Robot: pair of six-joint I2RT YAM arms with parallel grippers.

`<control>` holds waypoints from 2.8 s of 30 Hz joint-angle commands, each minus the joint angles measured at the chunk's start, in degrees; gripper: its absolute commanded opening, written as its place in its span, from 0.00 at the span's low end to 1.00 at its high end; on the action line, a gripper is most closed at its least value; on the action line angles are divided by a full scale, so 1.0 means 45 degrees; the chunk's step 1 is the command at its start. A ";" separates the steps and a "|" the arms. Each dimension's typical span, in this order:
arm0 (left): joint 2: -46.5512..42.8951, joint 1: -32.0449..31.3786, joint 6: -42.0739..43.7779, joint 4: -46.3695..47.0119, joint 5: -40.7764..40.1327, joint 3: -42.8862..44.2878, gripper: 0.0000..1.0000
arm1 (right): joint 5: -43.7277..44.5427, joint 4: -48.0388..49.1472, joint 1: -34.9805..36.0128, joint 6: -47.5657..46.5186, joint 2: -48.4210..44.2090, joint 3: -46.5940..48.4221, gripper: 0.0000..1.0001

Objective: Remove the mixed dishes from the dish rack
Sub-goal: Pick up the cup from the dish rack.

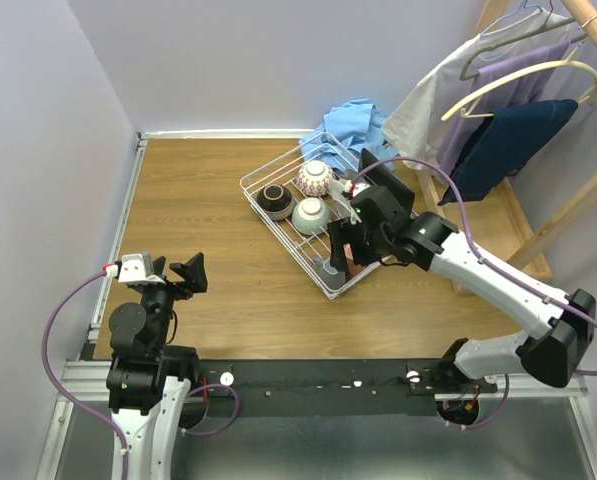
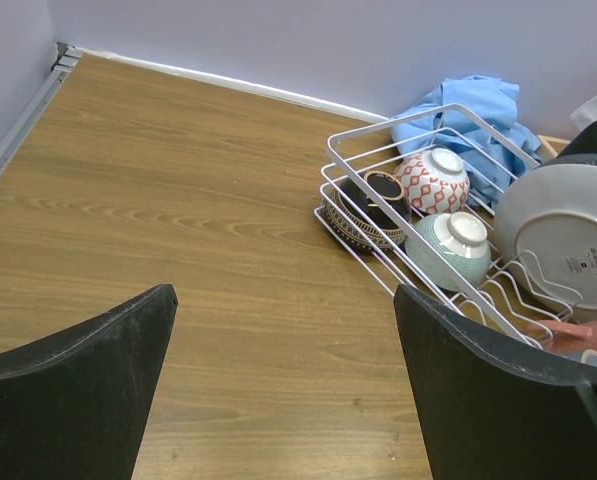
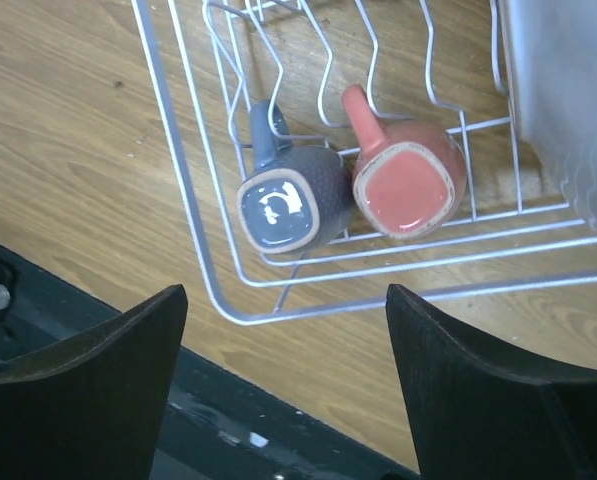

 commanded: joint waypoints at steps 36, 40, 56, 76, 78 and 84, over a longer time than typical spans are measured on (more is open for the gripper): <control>-0.0646 0.0071 0.0013 -0.0061 -0.0189 -0.0147 0.99 | -0.0481 0.0618 0.0731 -0.3470 0.4782 0.0622 0.68; -0.0646 0.0071 0.0014 -0.0061 -0.0151 -0.0166 0.99 | -0.0442 0.0813 0.0711 -0.3587 0.4939 0.0485 0.69; 0.1696 0.0071 -0.1196 0.2005 0.4648 0.0225 0.99 | -0.0246 0.0325 0.0731 -0.3510 0.3338 0.0875 0.08; 0.4235 -0.0085 -0.4673 0.6149 0.7428 -0.1006 0.99 | 0.0378 0.0988 0.0692 -0.2377 0.1347 0.1695 0.01; 0.4372 -0.0241 -0.4907 0.6441 0.7428 -0.1064 0.99 | 0.0476 0.1145 0.0692 -0.2125 0.1170 0.1909 0.01; 0.4841 -0.0671 -0.5377 0.7145 0.7038 -0.1026 0.99 | 0.0438 0.2218 0.0692 -0.1480 0.0447 0.1989 0.01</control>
